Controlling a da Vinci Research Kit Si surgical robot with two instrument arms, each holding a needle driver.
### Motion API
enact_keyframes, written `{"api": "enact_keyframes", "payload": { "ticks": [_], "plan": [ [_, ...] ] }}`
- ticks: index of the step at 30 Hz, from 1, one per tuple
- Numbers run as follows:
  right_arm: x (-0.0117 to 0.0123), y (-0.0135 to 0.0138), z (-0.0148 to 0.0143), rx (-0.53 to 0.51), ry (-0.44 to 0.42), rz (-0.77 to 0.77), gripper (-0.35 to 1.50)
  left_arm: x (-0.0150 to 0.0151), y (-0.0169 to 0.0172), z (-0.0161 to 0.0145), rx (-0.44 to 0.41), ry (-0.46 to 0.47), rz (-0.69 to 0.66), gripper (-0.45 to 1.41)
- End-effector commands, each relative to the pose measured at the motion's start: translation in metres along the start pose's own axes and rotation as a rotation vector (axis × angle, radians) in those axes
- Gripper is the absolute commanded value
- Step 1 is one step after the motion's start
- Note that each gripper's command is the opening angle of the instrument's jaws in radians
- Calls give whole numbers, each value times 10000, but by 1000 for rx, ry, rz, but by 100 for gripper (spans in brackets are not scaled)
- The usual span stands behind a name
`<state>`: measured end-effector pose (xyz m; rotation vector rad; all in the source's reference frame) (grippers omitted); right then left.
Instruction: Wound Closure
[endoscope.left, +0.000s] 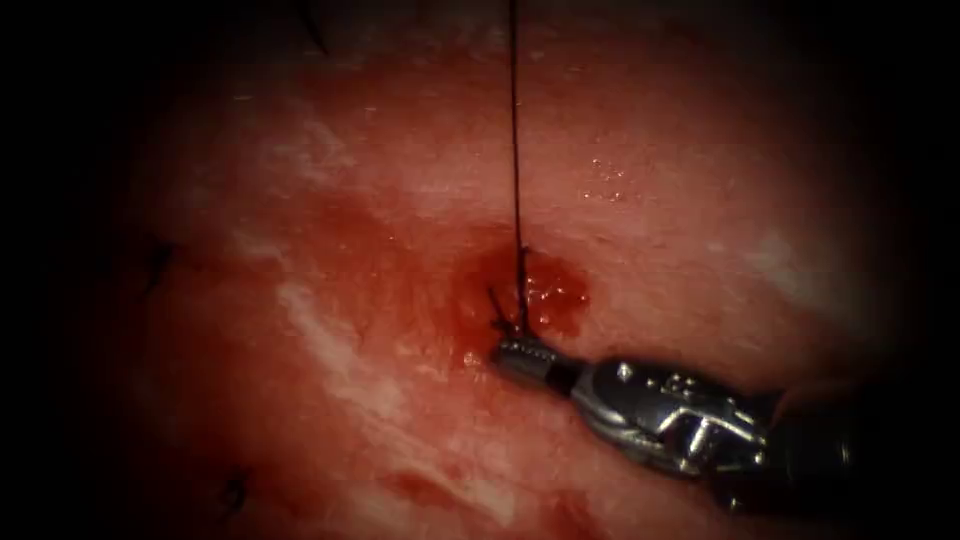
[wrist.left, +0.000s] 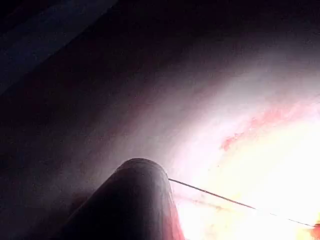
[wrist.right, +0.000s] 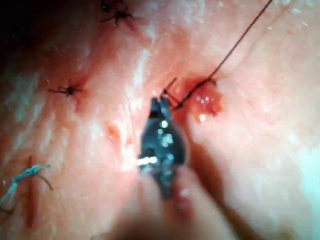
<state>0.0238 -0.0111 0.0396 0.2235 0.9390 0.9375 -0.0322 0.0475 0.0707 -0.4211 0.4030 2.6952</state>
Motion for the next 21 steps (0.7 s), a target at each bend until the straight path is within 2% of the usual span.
{"api": "enact_keyframes", "payload": {
  "ticks": [1, 13, 14, 16, 17, 21],
  "plan": [
    [-9, -5, 3, 1, 1, -14, -35, 5, 0, 10, 2, 4, 1, -45],
    [-9, -9, -1, 60, 79, -162, -35, 10, -22, 44, 13, -3, -5, -45],
    [-9, -16, -2, 92, 100, -230, -35, 9, -27, 54, 19, -6, 0, -45],
    [-10, -18, -2, 101, 104, -257, -35, 8, -28, 56, 20, -6, 0, -45],
    [-16, -24, -2, 130, 119, -343, -35, 5, -30, 64, 27, -7, 2, -45],
    [-25, -28, -1, 166, 124, -398, -35, -4, -34, 78, 39, -7, 9, -45]
  ]
}}
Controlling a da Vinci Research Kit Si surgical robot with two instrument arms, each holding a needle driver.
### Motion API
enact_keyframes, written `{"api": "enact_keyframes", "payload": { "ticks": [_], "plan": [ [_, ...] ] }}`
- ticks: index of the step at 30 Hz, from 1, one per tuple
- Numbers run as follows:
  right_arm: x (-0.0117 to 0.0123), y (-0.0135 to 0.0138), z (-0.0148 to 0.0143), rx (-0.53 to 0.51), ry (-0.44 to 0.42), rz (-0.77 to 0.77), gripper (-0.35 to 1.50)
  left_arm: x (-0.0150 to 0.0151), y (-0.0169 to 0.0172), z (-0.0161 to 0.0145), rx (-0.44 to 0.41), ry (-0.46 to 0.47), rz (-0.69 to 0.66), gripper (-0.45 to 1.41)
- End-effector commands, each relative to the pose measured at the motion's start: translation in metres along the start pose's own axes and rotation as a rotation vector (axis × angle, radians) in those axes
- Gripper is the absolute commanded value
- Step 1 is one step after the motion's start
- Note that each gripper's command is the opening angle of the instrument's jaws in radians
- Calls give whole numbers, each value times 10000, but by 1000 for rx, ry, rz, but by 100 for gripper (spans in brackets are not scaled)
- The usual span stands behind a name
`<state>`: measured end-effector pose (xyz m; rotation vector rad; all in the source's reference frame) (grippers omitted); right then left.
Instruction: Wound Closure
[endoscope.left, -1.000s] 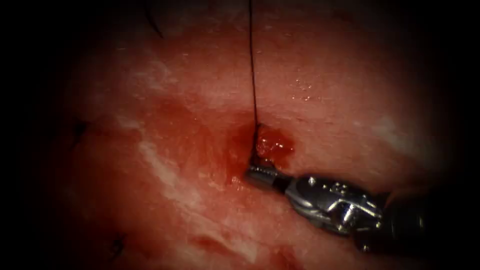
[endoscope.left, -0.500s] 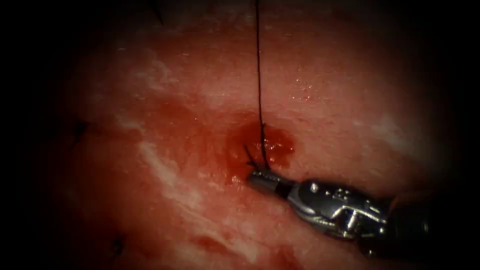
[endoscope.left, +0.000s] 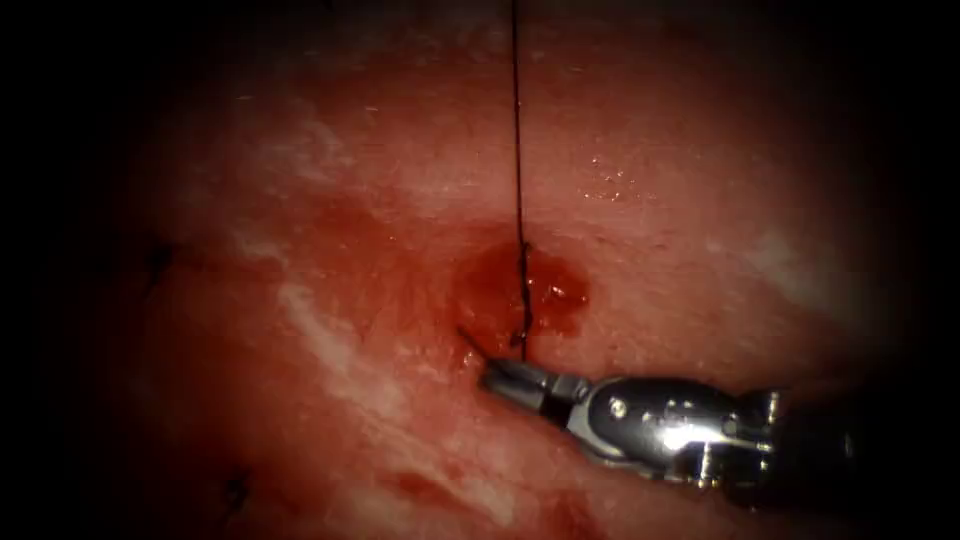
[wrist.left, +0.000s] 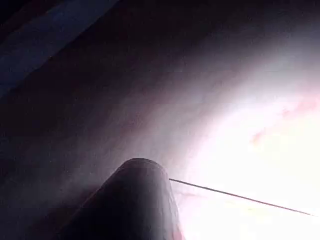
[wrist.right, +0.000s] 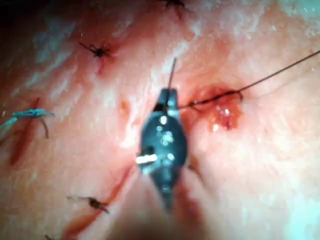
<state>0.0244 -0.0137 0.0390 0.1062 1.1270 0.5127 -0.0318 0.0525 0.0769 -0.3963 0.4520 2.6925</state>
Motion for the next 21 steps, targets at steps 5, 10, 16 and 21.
{"api": "enact_keyframes", "payload": {
  "ticks": [5, 10, 16, 21],
  "plan": [
    [-5, -10, 3, 5, -1, 2, -35, 1, -8, 16, 6, 3, 2, -45],
    [-6, -11, 2, 5, -1, 1, -35, 0, -15, 22, 7, 1, 1, -45],
    [-13, -18, -1, 7, -14, -8, -35, 1, -19, 37, 21, -6, -1, -45],
    [-26, -40, -6, 25, -32, -25, -35, -1, -14, 46, 33, -9, 3, -45]
  ]
}}
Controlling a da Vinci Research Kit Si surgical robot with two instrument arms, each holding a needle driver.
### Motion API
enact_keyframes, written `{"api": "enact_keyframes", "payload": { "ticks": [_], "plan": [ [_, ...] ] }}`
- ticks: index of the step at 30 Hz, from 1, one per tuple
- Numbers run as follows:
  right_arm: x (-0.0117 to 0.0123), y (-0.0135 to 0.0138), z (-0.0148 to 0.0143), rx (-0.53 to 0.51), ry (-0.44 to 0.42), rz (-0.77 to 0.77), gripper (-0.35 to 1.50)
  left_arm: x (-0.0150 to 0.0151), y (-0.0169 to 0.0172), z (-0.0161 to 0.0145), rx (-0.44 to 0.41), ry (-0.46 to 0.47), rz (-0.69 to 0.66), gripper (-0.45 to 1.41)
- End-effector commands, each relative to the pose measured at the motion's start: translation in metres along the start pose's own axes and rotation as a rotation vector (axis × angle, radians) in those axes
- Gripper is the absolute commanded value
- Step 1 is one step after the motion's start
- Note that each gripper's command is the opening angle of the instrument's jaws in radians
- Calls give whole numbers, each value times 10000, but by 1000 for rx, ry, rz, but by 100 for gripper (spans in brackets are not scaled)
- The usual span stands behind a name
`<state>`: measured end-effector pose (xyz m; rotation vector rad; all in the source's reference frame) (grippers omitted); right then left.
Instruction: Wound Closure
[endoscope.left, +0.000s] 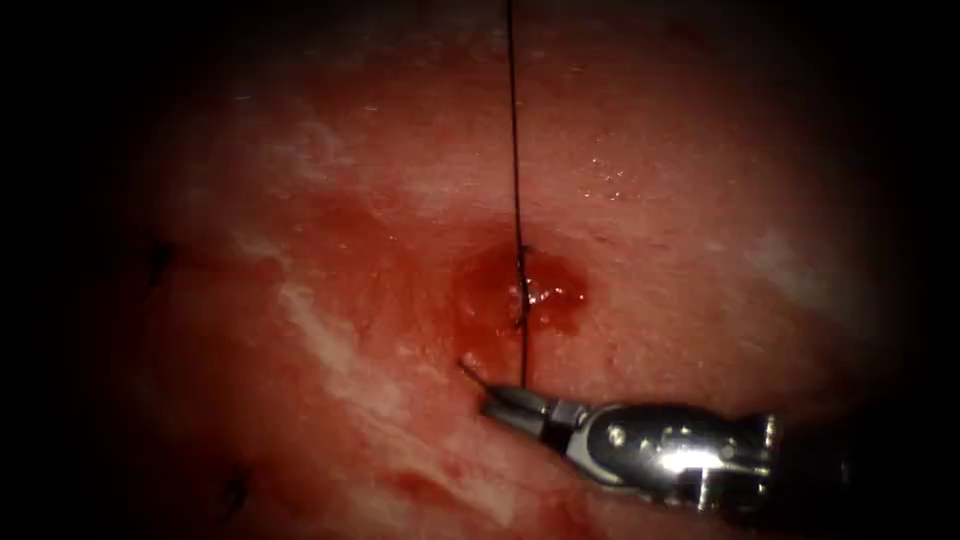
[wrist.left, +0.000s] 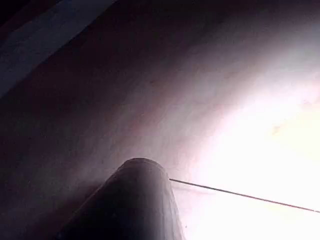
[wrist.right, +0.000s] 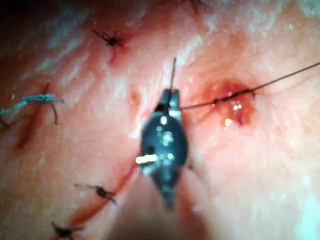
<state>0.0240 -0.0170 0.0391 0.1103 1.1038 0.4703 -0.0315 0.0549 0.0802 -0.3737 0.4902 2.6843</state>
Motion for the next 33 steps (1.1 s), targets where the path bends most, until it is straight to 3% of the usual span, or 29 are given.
{"api": "enact_keyframes", "payload": {
  "ticks": [1, 7, 24, 26, 29, 30, 31, 33],
  "plan": [
    [-9, -13, 3, 7, -3, 8, -35, 5, -1, 7, 2, 2, 1, -45],
    [-22, -31, 5, 14, -10, 21, -35, 5, 0, 14, 12, 0, 0, -45],
    [-36, -43, 5, 24, -30, 39, -35, 5, -9, 17, 10, -1, 4, -45],
    [-37, -44, 7, 21, -33, 37, -35, 4, -6, 15, 10, -3, 4, -45],
    [-31, -35, 8, 2, -3, 114, -35, -1, 15, -15, 7, -63, 19, -45],
    [-30, -32, 8, 3, -3, 116, -23, -3, 19, -23, 0, -73, 24, -45],
    [-30, -32, 8, 3, -3, 116, -23, -3, 19, -23, 0, -73, 24, -45],
    [-26, -23, 2, 7, -2, 123, 52, -8, 31, -52, -32, -99, 30, -45]
  ]
}}
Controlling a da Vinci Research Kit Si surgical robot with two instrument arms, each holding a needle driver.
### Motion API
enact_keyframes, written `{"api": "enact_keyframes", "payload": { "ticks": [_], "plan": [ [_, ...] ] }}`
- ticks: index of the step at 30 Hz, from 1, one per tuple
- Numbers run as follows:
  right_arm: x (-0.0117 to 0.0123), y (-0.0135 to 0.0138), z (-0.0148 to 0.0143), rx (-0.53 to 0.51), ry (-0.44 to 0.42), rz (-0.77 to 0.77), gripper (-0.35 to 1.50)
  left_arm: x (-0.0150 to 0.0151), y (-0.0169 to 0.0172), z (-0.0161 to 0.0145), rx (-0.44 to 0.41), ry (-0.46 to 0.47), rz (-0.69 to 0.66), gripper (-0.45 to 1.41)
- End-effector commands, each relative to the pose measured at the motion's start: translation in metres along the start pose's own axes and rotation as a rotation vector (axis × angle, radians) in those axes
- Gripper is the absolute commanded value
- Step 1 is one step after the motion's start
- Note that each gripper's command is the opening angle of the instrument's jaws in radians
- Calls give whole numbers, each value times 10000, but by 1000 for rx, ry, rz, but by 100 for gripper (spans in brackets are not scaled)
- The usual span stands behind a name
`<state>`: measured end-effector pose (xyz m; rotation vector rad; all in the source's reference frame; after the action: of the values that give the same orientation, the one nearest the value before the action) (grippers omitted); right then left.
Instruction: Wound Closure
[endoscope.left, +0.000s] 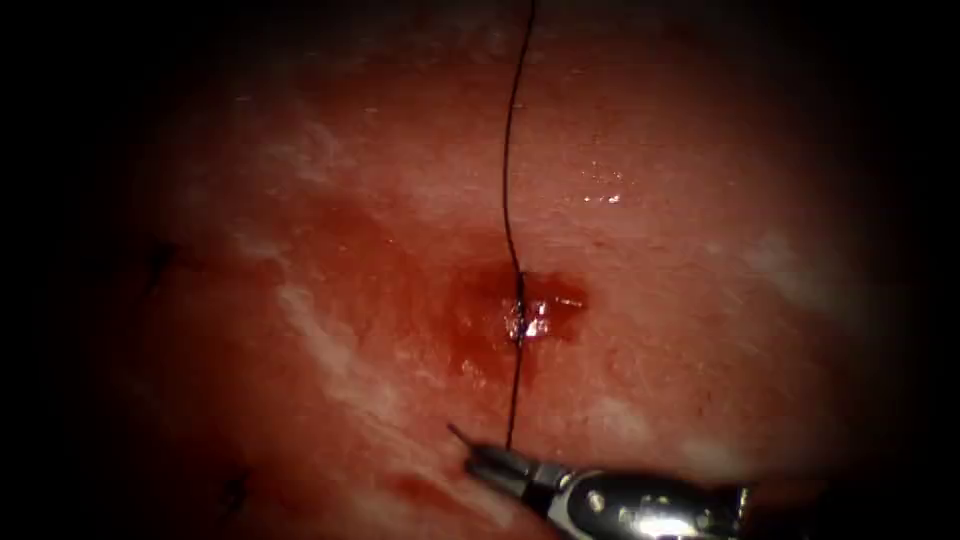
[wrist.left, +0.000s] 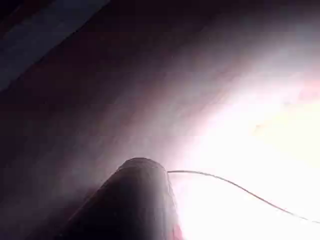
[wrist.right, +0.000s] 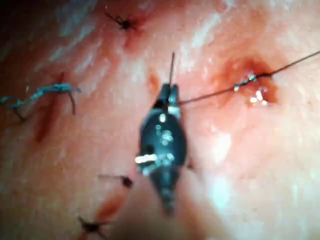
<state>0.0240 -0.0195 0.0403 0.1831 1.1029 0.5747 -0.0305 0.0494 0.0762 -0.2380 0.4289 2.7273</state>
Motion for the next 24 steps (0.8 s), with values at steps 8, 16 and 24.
{"api": "enact_keyframes", "payload": {
  "ticks": [8, 16, 24],
  "plan": [
    [8, 18, -22, 15, 2, -29, 113, -10, 45, -110, -80, -12, -32, -45],
    [27, 35, -35, 56, 3, -11, 109, -21, 108, -230, -160, 84, -49, -45],
    [37, 93, -24, 61, 7, 15, 78, -48, 181, -287, -188, 181, -36, -45]
  ]
}}
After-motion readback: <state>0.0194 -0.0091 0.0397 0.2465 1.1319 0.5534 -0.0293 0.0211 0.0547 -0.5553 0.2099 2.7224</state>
